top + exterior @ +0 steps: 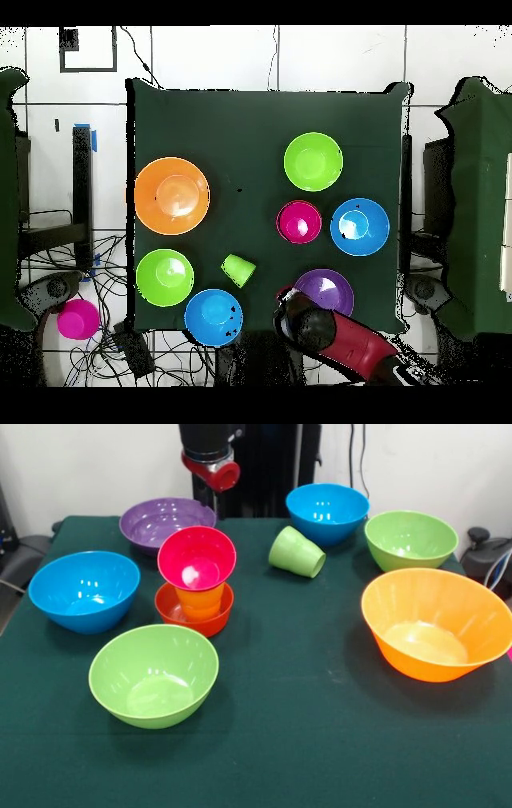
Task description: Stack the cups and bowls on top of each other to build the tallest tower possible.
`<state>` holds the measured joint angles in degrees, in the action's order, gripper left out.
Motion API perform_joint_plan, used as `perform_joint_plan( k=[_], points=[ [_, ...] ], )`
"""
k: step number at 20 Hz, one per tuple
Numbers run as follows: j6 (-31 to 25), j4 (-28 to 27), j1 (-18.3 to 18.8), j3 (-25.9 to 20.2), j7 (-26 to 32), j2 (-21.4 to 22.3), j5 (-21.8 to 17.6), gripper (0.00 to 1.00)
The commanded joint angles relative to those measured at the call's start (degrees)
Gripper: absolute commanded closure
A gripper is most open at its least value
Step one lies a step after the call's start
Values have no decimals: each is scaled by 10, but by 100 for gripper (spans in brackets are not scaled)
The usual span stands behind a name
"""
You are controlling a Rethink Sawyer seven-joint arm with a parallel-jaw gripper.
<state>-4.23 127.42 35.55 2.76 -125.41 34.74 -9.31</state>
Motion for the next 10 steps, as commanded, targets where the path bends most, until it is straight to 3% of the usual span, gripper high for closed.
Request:
perform_joint_plan(
  k=[1, 5, 10],
  points=[
    [55, -47, 11, -54, -20, -83, -48, 0],
    [58, -105, 13, -55, 30, -113, -104, 0],
    [47, -134, 37, -87, 45, -131, -158, 0]
  ],
)
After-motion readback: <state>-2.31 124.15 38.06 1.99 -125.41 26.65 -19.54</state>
